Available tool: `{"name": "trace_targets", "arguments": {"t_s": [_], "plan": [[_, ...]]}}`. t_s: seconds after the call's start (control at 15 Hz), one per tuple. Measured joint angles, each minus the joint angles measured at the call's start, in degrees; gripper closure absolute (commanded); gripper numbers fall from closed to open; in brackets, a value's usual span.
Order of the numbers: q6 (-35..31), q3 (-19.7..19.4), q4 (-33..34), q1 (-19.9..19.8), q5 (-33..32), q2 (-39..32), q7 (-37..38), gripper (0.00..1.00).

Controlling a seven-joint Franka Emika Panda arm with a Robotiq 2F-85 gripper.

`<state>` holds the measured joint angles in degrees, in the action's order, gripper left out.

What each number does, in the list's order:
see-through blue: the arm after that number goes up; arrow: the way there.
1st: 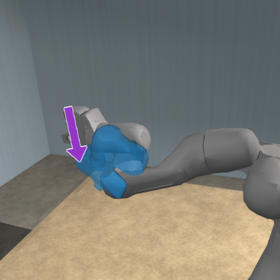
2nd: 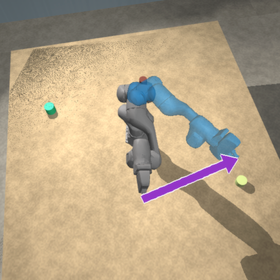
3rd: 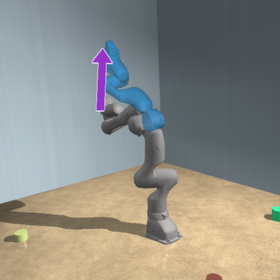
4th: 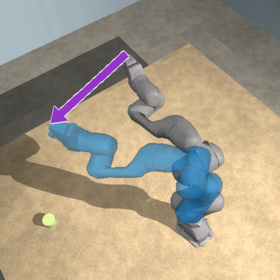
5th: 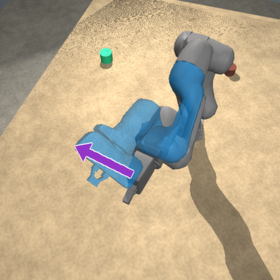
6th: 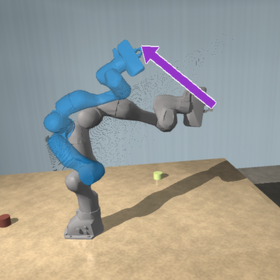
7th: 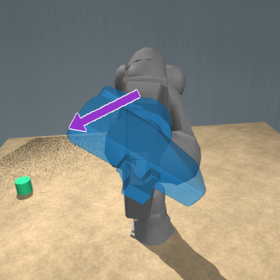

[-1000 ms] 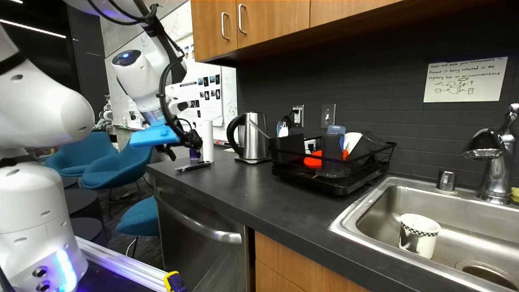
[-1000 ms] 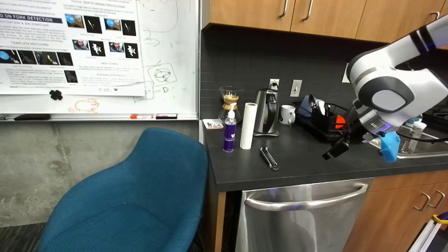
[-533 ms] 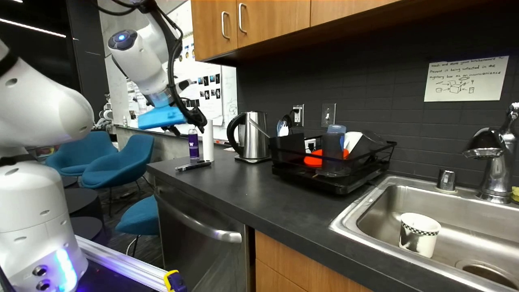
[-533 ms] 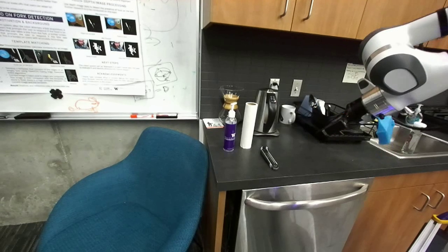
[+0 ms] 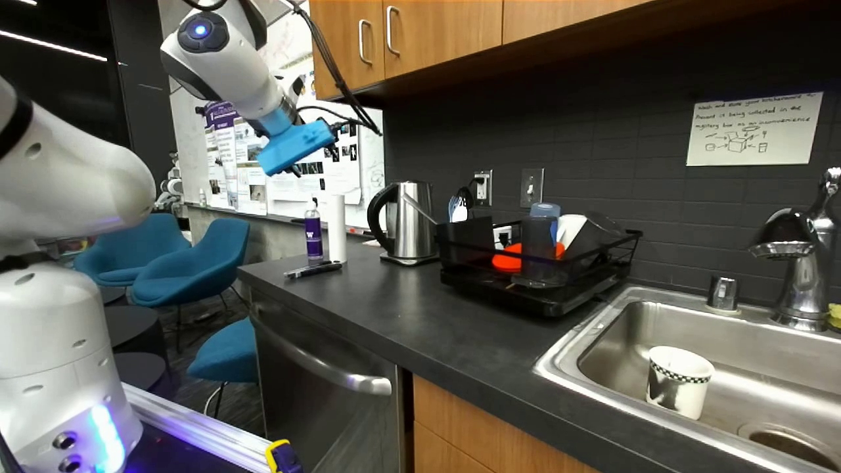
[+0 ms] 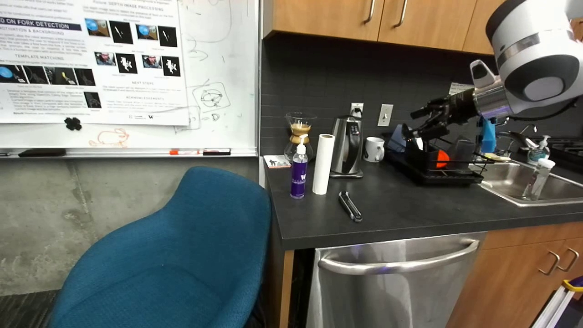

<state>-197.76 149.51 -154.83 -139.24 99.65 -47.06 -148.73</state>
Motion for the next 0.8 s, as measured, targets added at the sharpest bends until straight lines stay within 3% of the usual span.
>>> {"name": "trace_targets", "arguments": {"t_s": [0.47, 0.8], "plan": [[0.0, -0.4, 3.0, -2.2, -23.2, -7.3, -0.1, 0.00], [0.0, -0.7, 0.5, -4.7, -42.7, -9.1, 1.1, 0.00]]}}
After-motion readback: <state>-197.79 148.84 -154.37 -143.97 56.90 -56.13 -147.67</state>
